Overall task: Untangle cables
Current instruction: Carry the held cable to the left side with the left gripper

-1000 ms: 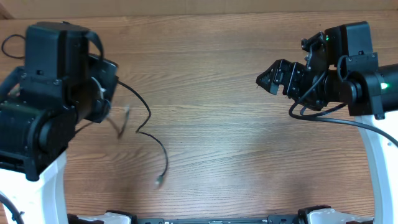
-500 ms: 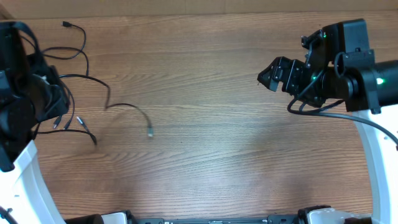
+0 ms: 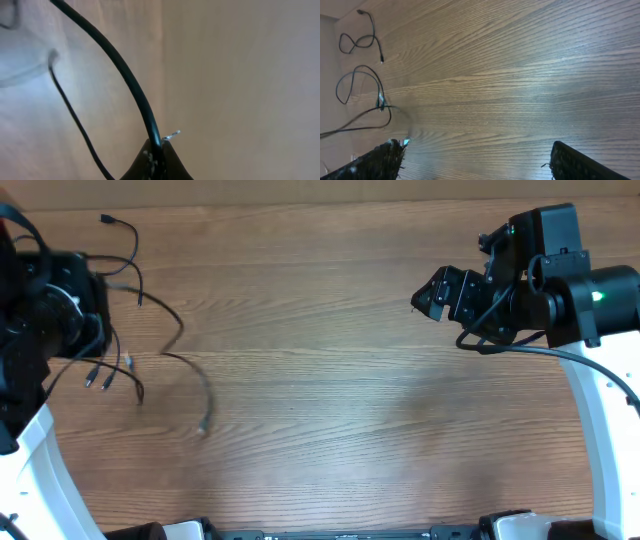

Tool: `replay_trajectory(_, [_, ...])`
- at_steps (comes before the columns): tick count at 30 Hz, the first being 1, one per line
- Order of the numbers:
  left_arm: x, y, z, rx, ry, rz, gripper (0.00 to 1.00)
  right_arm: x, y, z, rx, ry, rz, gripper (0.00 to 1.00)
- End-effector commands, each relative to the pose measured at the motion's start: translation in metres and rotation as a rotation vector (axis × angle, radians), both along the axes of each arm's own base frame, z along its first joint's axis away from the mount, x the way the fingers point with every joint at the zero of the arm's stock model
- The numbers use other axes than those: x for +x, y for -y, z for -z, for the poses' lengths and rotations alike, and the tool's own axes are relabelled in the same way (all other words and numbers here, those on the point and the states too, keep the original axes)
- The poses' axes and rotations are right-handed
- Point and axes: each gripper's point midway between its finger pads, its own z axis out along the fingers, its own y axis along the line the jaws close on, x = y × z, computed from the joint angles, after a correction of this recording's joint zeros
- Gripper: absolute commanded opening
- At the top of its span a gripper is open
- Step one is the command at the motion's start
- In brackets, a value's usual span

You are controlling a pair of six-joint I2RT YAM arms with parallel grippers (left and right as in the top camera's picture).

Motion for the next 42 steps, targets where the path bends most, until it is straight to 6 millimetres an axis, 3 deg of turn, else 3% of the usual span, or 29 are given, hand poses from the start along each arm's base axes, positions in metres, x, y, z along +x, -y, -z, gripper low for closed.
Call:
replay_trajectory(1, [-0.006,0.009,0.007,0.143,-0.041,0.209,0.04,0.001,0.001,-0.003,-0.008,0.011,0.004,0.93])
replay_trajectory(8, [-0.011,0.002,0.013,0.334,-0.082,0.368,0.04,0.004,0.001,-0.004,-0.006,0.023,0.004,0.93])
replay_trajectory(15, [-0.014,-0.03,0.021,0.534,-0.182,0.393,0.04,0.003,0.001,-0.003,-0.006,0.018,0.004,0.92])
replay_trajectory(26, [-0.022,-0.079,0.074,0.608,-0.476,0.226,0.04,0.004,0.001,-0.004,-0.006,0.023,0.004,0.92])
replay_trajectory(35, [-0.028,-0.125,0.12,0.513,-0.585,0.025,0.04,0.004,0.001,-0.004,-0.006,0.023,0.003,0.92])
replay_trajectory(42, [-0.033,-0.181,0.153,0.504,-0.624,-0.143,0.04,0.004,0.001,-0.004,-0.007,0.023,0.003,0.92])
